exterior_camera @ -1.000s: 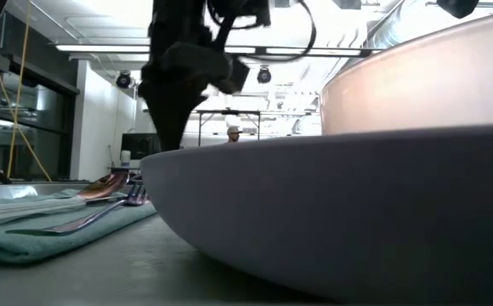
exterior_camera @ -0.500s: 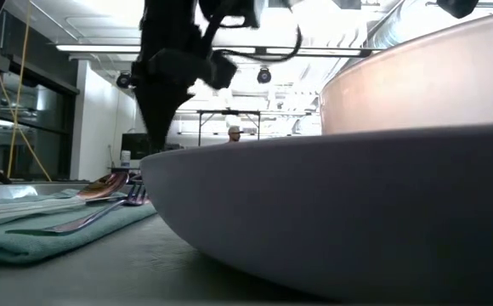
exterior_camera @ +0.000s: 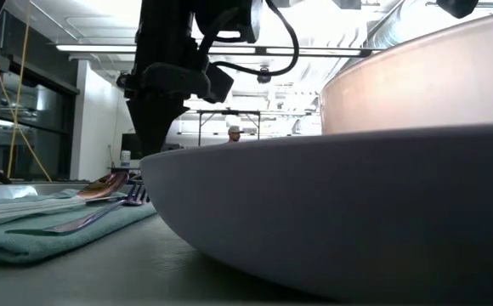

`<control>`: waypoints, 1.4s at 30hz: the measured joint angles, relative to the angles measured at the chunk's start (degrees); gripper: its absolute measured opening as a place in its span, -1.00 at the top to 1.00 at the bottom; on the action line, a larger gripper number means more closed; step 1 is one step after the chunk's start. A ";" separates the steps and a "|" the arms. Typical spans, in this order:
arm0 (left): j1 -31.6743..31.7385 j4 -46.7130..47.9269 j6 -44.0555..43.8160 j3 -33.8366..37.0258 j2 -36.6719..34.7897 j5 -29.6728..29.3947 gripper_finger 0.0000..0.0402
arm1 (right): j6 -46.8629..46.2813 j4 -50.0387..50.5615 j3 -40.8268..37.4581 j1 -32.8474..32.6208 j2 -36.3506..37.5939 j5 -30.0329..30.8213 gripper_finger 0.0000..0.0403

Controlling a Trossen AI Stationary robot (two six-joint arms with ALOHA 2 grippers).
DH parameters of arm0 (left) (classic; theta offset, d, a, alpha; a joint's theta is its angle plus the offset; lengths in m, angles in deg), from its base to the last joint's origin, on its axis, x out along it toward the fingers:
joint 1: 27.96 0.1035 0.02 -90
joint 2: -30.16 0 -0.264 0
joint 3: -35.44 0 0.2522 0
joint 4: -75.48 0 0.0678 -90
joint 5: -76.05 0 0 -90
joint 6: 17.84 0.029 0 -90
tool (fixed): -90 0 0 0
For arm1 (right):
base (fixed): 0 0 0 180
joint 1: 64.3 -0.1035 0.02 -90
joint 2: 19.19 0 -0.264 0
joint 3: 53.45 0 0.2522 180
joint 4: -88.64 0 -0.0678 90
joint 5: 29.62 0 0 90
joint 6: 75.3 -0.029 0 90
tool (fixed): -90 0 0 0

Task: Set up tray
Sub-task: Put the violet spoon on the light blue napkin to the left of the green patterned knife

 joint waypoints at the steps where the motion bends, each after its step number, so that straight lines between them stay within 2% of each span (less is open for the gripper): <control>1: 0.02 -0.24 -0.02 0.00 0.00 -0.02 0.79 | 0.00 0.00 -0.01 -0.01 0.00 0.00 1.00; 20: -0.83 -1.10 -0.04 0.45 1.20 0.22 0.78 | -0.44 -0.02 0.00 0.00 0.00 0.00 1.00; 27: -0.87 -2.32 -1.01 4.05 1.22 3.69 0.78 | -0.46 0.00 0.00 0.00 0.00 -0.28 1.00; 42: -1.25 -0.12 -1.31 4.07 1.22 4.10 0.78 | -0.35 0.00 -0.02 0.00 0.00 0.70 1.00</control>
